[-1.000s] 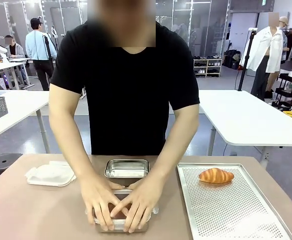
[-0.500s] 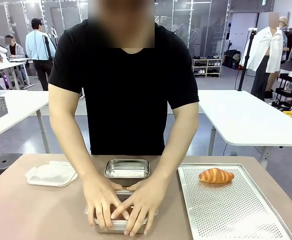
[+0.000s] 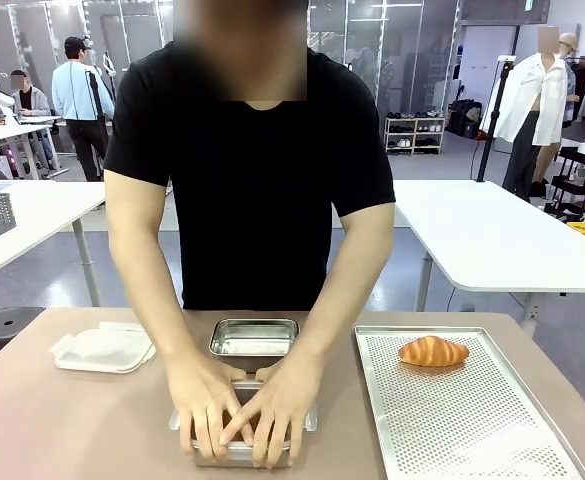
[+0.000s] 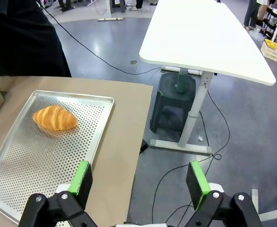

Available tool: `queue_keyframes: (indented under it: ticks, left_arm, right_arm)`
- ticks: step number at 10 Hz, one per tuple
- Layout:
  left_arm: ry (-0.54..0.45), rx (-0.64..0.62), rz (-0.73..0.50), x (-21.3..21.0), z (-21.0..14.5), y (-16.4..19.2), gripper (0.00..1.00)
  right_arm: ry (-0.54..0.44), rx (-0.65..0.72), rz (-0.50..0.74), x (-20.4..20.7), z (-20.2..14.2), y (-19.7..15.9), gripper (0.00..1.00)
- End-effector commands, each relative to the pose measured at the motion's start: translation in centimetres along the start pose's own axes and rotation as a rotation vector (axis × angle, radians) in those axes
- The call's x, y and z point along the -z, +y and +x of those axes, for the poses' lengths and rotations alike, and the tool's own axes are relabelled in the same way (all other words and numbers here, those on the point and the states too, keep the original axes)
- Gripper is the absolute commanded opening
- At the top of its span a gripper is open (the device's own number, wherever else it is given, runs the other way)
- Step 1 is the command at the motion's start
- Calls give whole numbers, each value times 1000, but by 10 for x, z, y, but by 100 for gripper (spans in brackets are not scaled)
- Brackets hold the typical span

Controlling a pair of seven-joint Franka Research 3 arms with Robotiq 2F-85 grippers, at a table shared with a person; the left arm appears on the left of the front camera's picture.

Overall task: Place the bread into the airtight container.
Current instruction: Pick up a Butter Roll and place it into an empty Airtight Container.

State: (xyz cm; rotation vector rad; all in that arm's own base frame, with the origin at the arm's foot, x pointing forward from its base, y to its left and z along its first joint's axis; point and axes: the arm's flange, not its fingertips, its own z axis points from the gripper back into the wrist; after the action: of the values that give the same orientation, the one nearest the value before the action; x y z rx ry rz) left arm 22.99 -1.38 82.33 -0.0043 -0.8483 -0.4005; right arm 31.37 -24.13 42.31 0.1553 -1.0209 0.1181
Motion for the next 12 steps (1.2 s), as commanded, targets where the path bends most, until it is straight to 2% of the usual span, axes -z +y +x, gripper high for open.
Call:
queue_keyframes:
  ticks: [1,12]
  left_arm:
    - [-1,3,1,-1,1,0,100]
    - [-1,3,1,-1,1,0,100]
  right_arm:
    - [5,12,0,-5,4,1,100]
    - [5,12,0,-5,4,1,100]
